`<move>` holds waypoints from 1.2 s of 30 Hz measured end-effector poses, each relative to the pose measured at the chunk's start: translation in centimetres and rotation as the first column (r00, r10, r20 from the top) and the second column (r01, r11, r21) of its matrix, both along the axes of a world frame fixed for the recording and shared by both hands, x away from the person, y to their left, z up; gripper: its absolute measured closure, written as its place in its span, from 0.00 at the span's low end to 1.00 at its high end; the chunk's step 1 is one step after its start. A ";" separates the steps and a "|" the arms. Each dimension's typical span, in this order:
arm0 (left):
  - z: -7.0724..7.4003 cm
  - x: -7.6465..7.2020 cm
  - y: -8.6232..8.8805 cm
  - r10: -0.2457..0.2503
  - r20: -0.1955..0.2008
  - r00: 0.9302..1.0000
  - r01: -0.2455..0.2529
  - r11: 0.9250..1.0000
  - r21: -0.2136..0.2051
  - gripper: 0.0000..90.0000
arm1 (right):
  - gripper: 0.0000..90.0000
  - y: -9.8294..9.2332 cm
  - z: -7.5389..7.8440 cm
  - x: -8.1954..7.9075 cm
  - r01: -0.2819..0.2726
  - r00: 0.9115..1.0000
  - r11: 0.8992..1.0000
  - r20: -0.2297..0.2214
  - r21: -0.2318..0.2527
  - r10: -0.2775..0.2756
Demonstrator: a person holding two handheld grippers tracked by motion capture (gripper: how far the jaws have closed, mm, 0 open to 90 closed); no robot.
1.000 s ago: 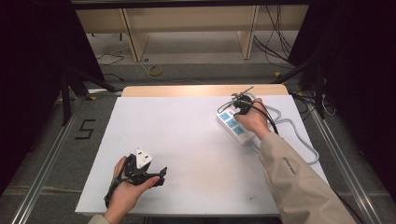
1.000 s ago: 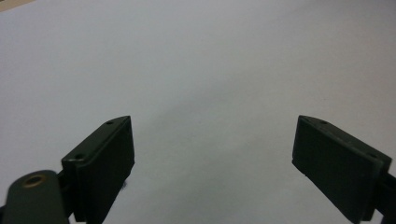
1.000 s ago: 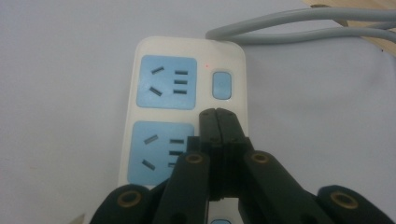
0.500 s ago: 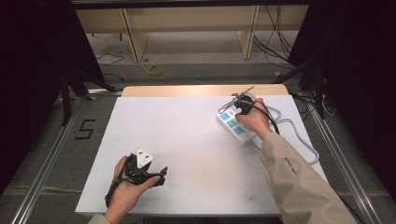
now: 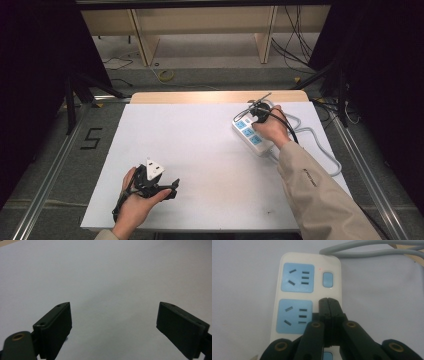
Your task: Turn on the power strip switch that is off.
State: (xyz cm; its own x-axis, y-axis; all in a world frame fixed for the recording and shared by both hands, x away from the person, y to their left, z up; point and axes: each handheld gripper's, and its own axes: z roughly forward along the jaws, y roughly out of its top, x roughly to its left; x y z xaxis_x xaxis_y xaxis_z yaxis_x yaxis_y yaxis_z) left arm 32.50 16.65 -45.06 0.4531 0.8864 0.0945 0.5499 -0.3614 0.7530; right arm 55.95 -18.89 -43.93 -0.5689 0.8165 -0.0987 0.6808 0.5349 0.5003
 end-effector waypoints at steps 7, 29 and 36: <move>0.0 0.0 0.0 0.000 0.002 1.000 0.000 1.000 0.000 0.14 | 1.00 -0.2 0.0 0.1 0.009 1.000 1.000 -0.007 0.019 -0.009; 0.0 0.0 0.0 -0.001 0.000 1.000 0.001 1.000 0.003 0.14 | 1.00 -0.3 -0.1 0.1 0.007 1.000 1.000 -0.028 0.030 -0.006; 0.0 0.0 0.0 0.001 0.001 1.000 -0.001 1.000 0.002 0.14 | 1.00 -0.3 -0.1 0.0 0.012 1.000 1.000 -0.019 0.027 -0.011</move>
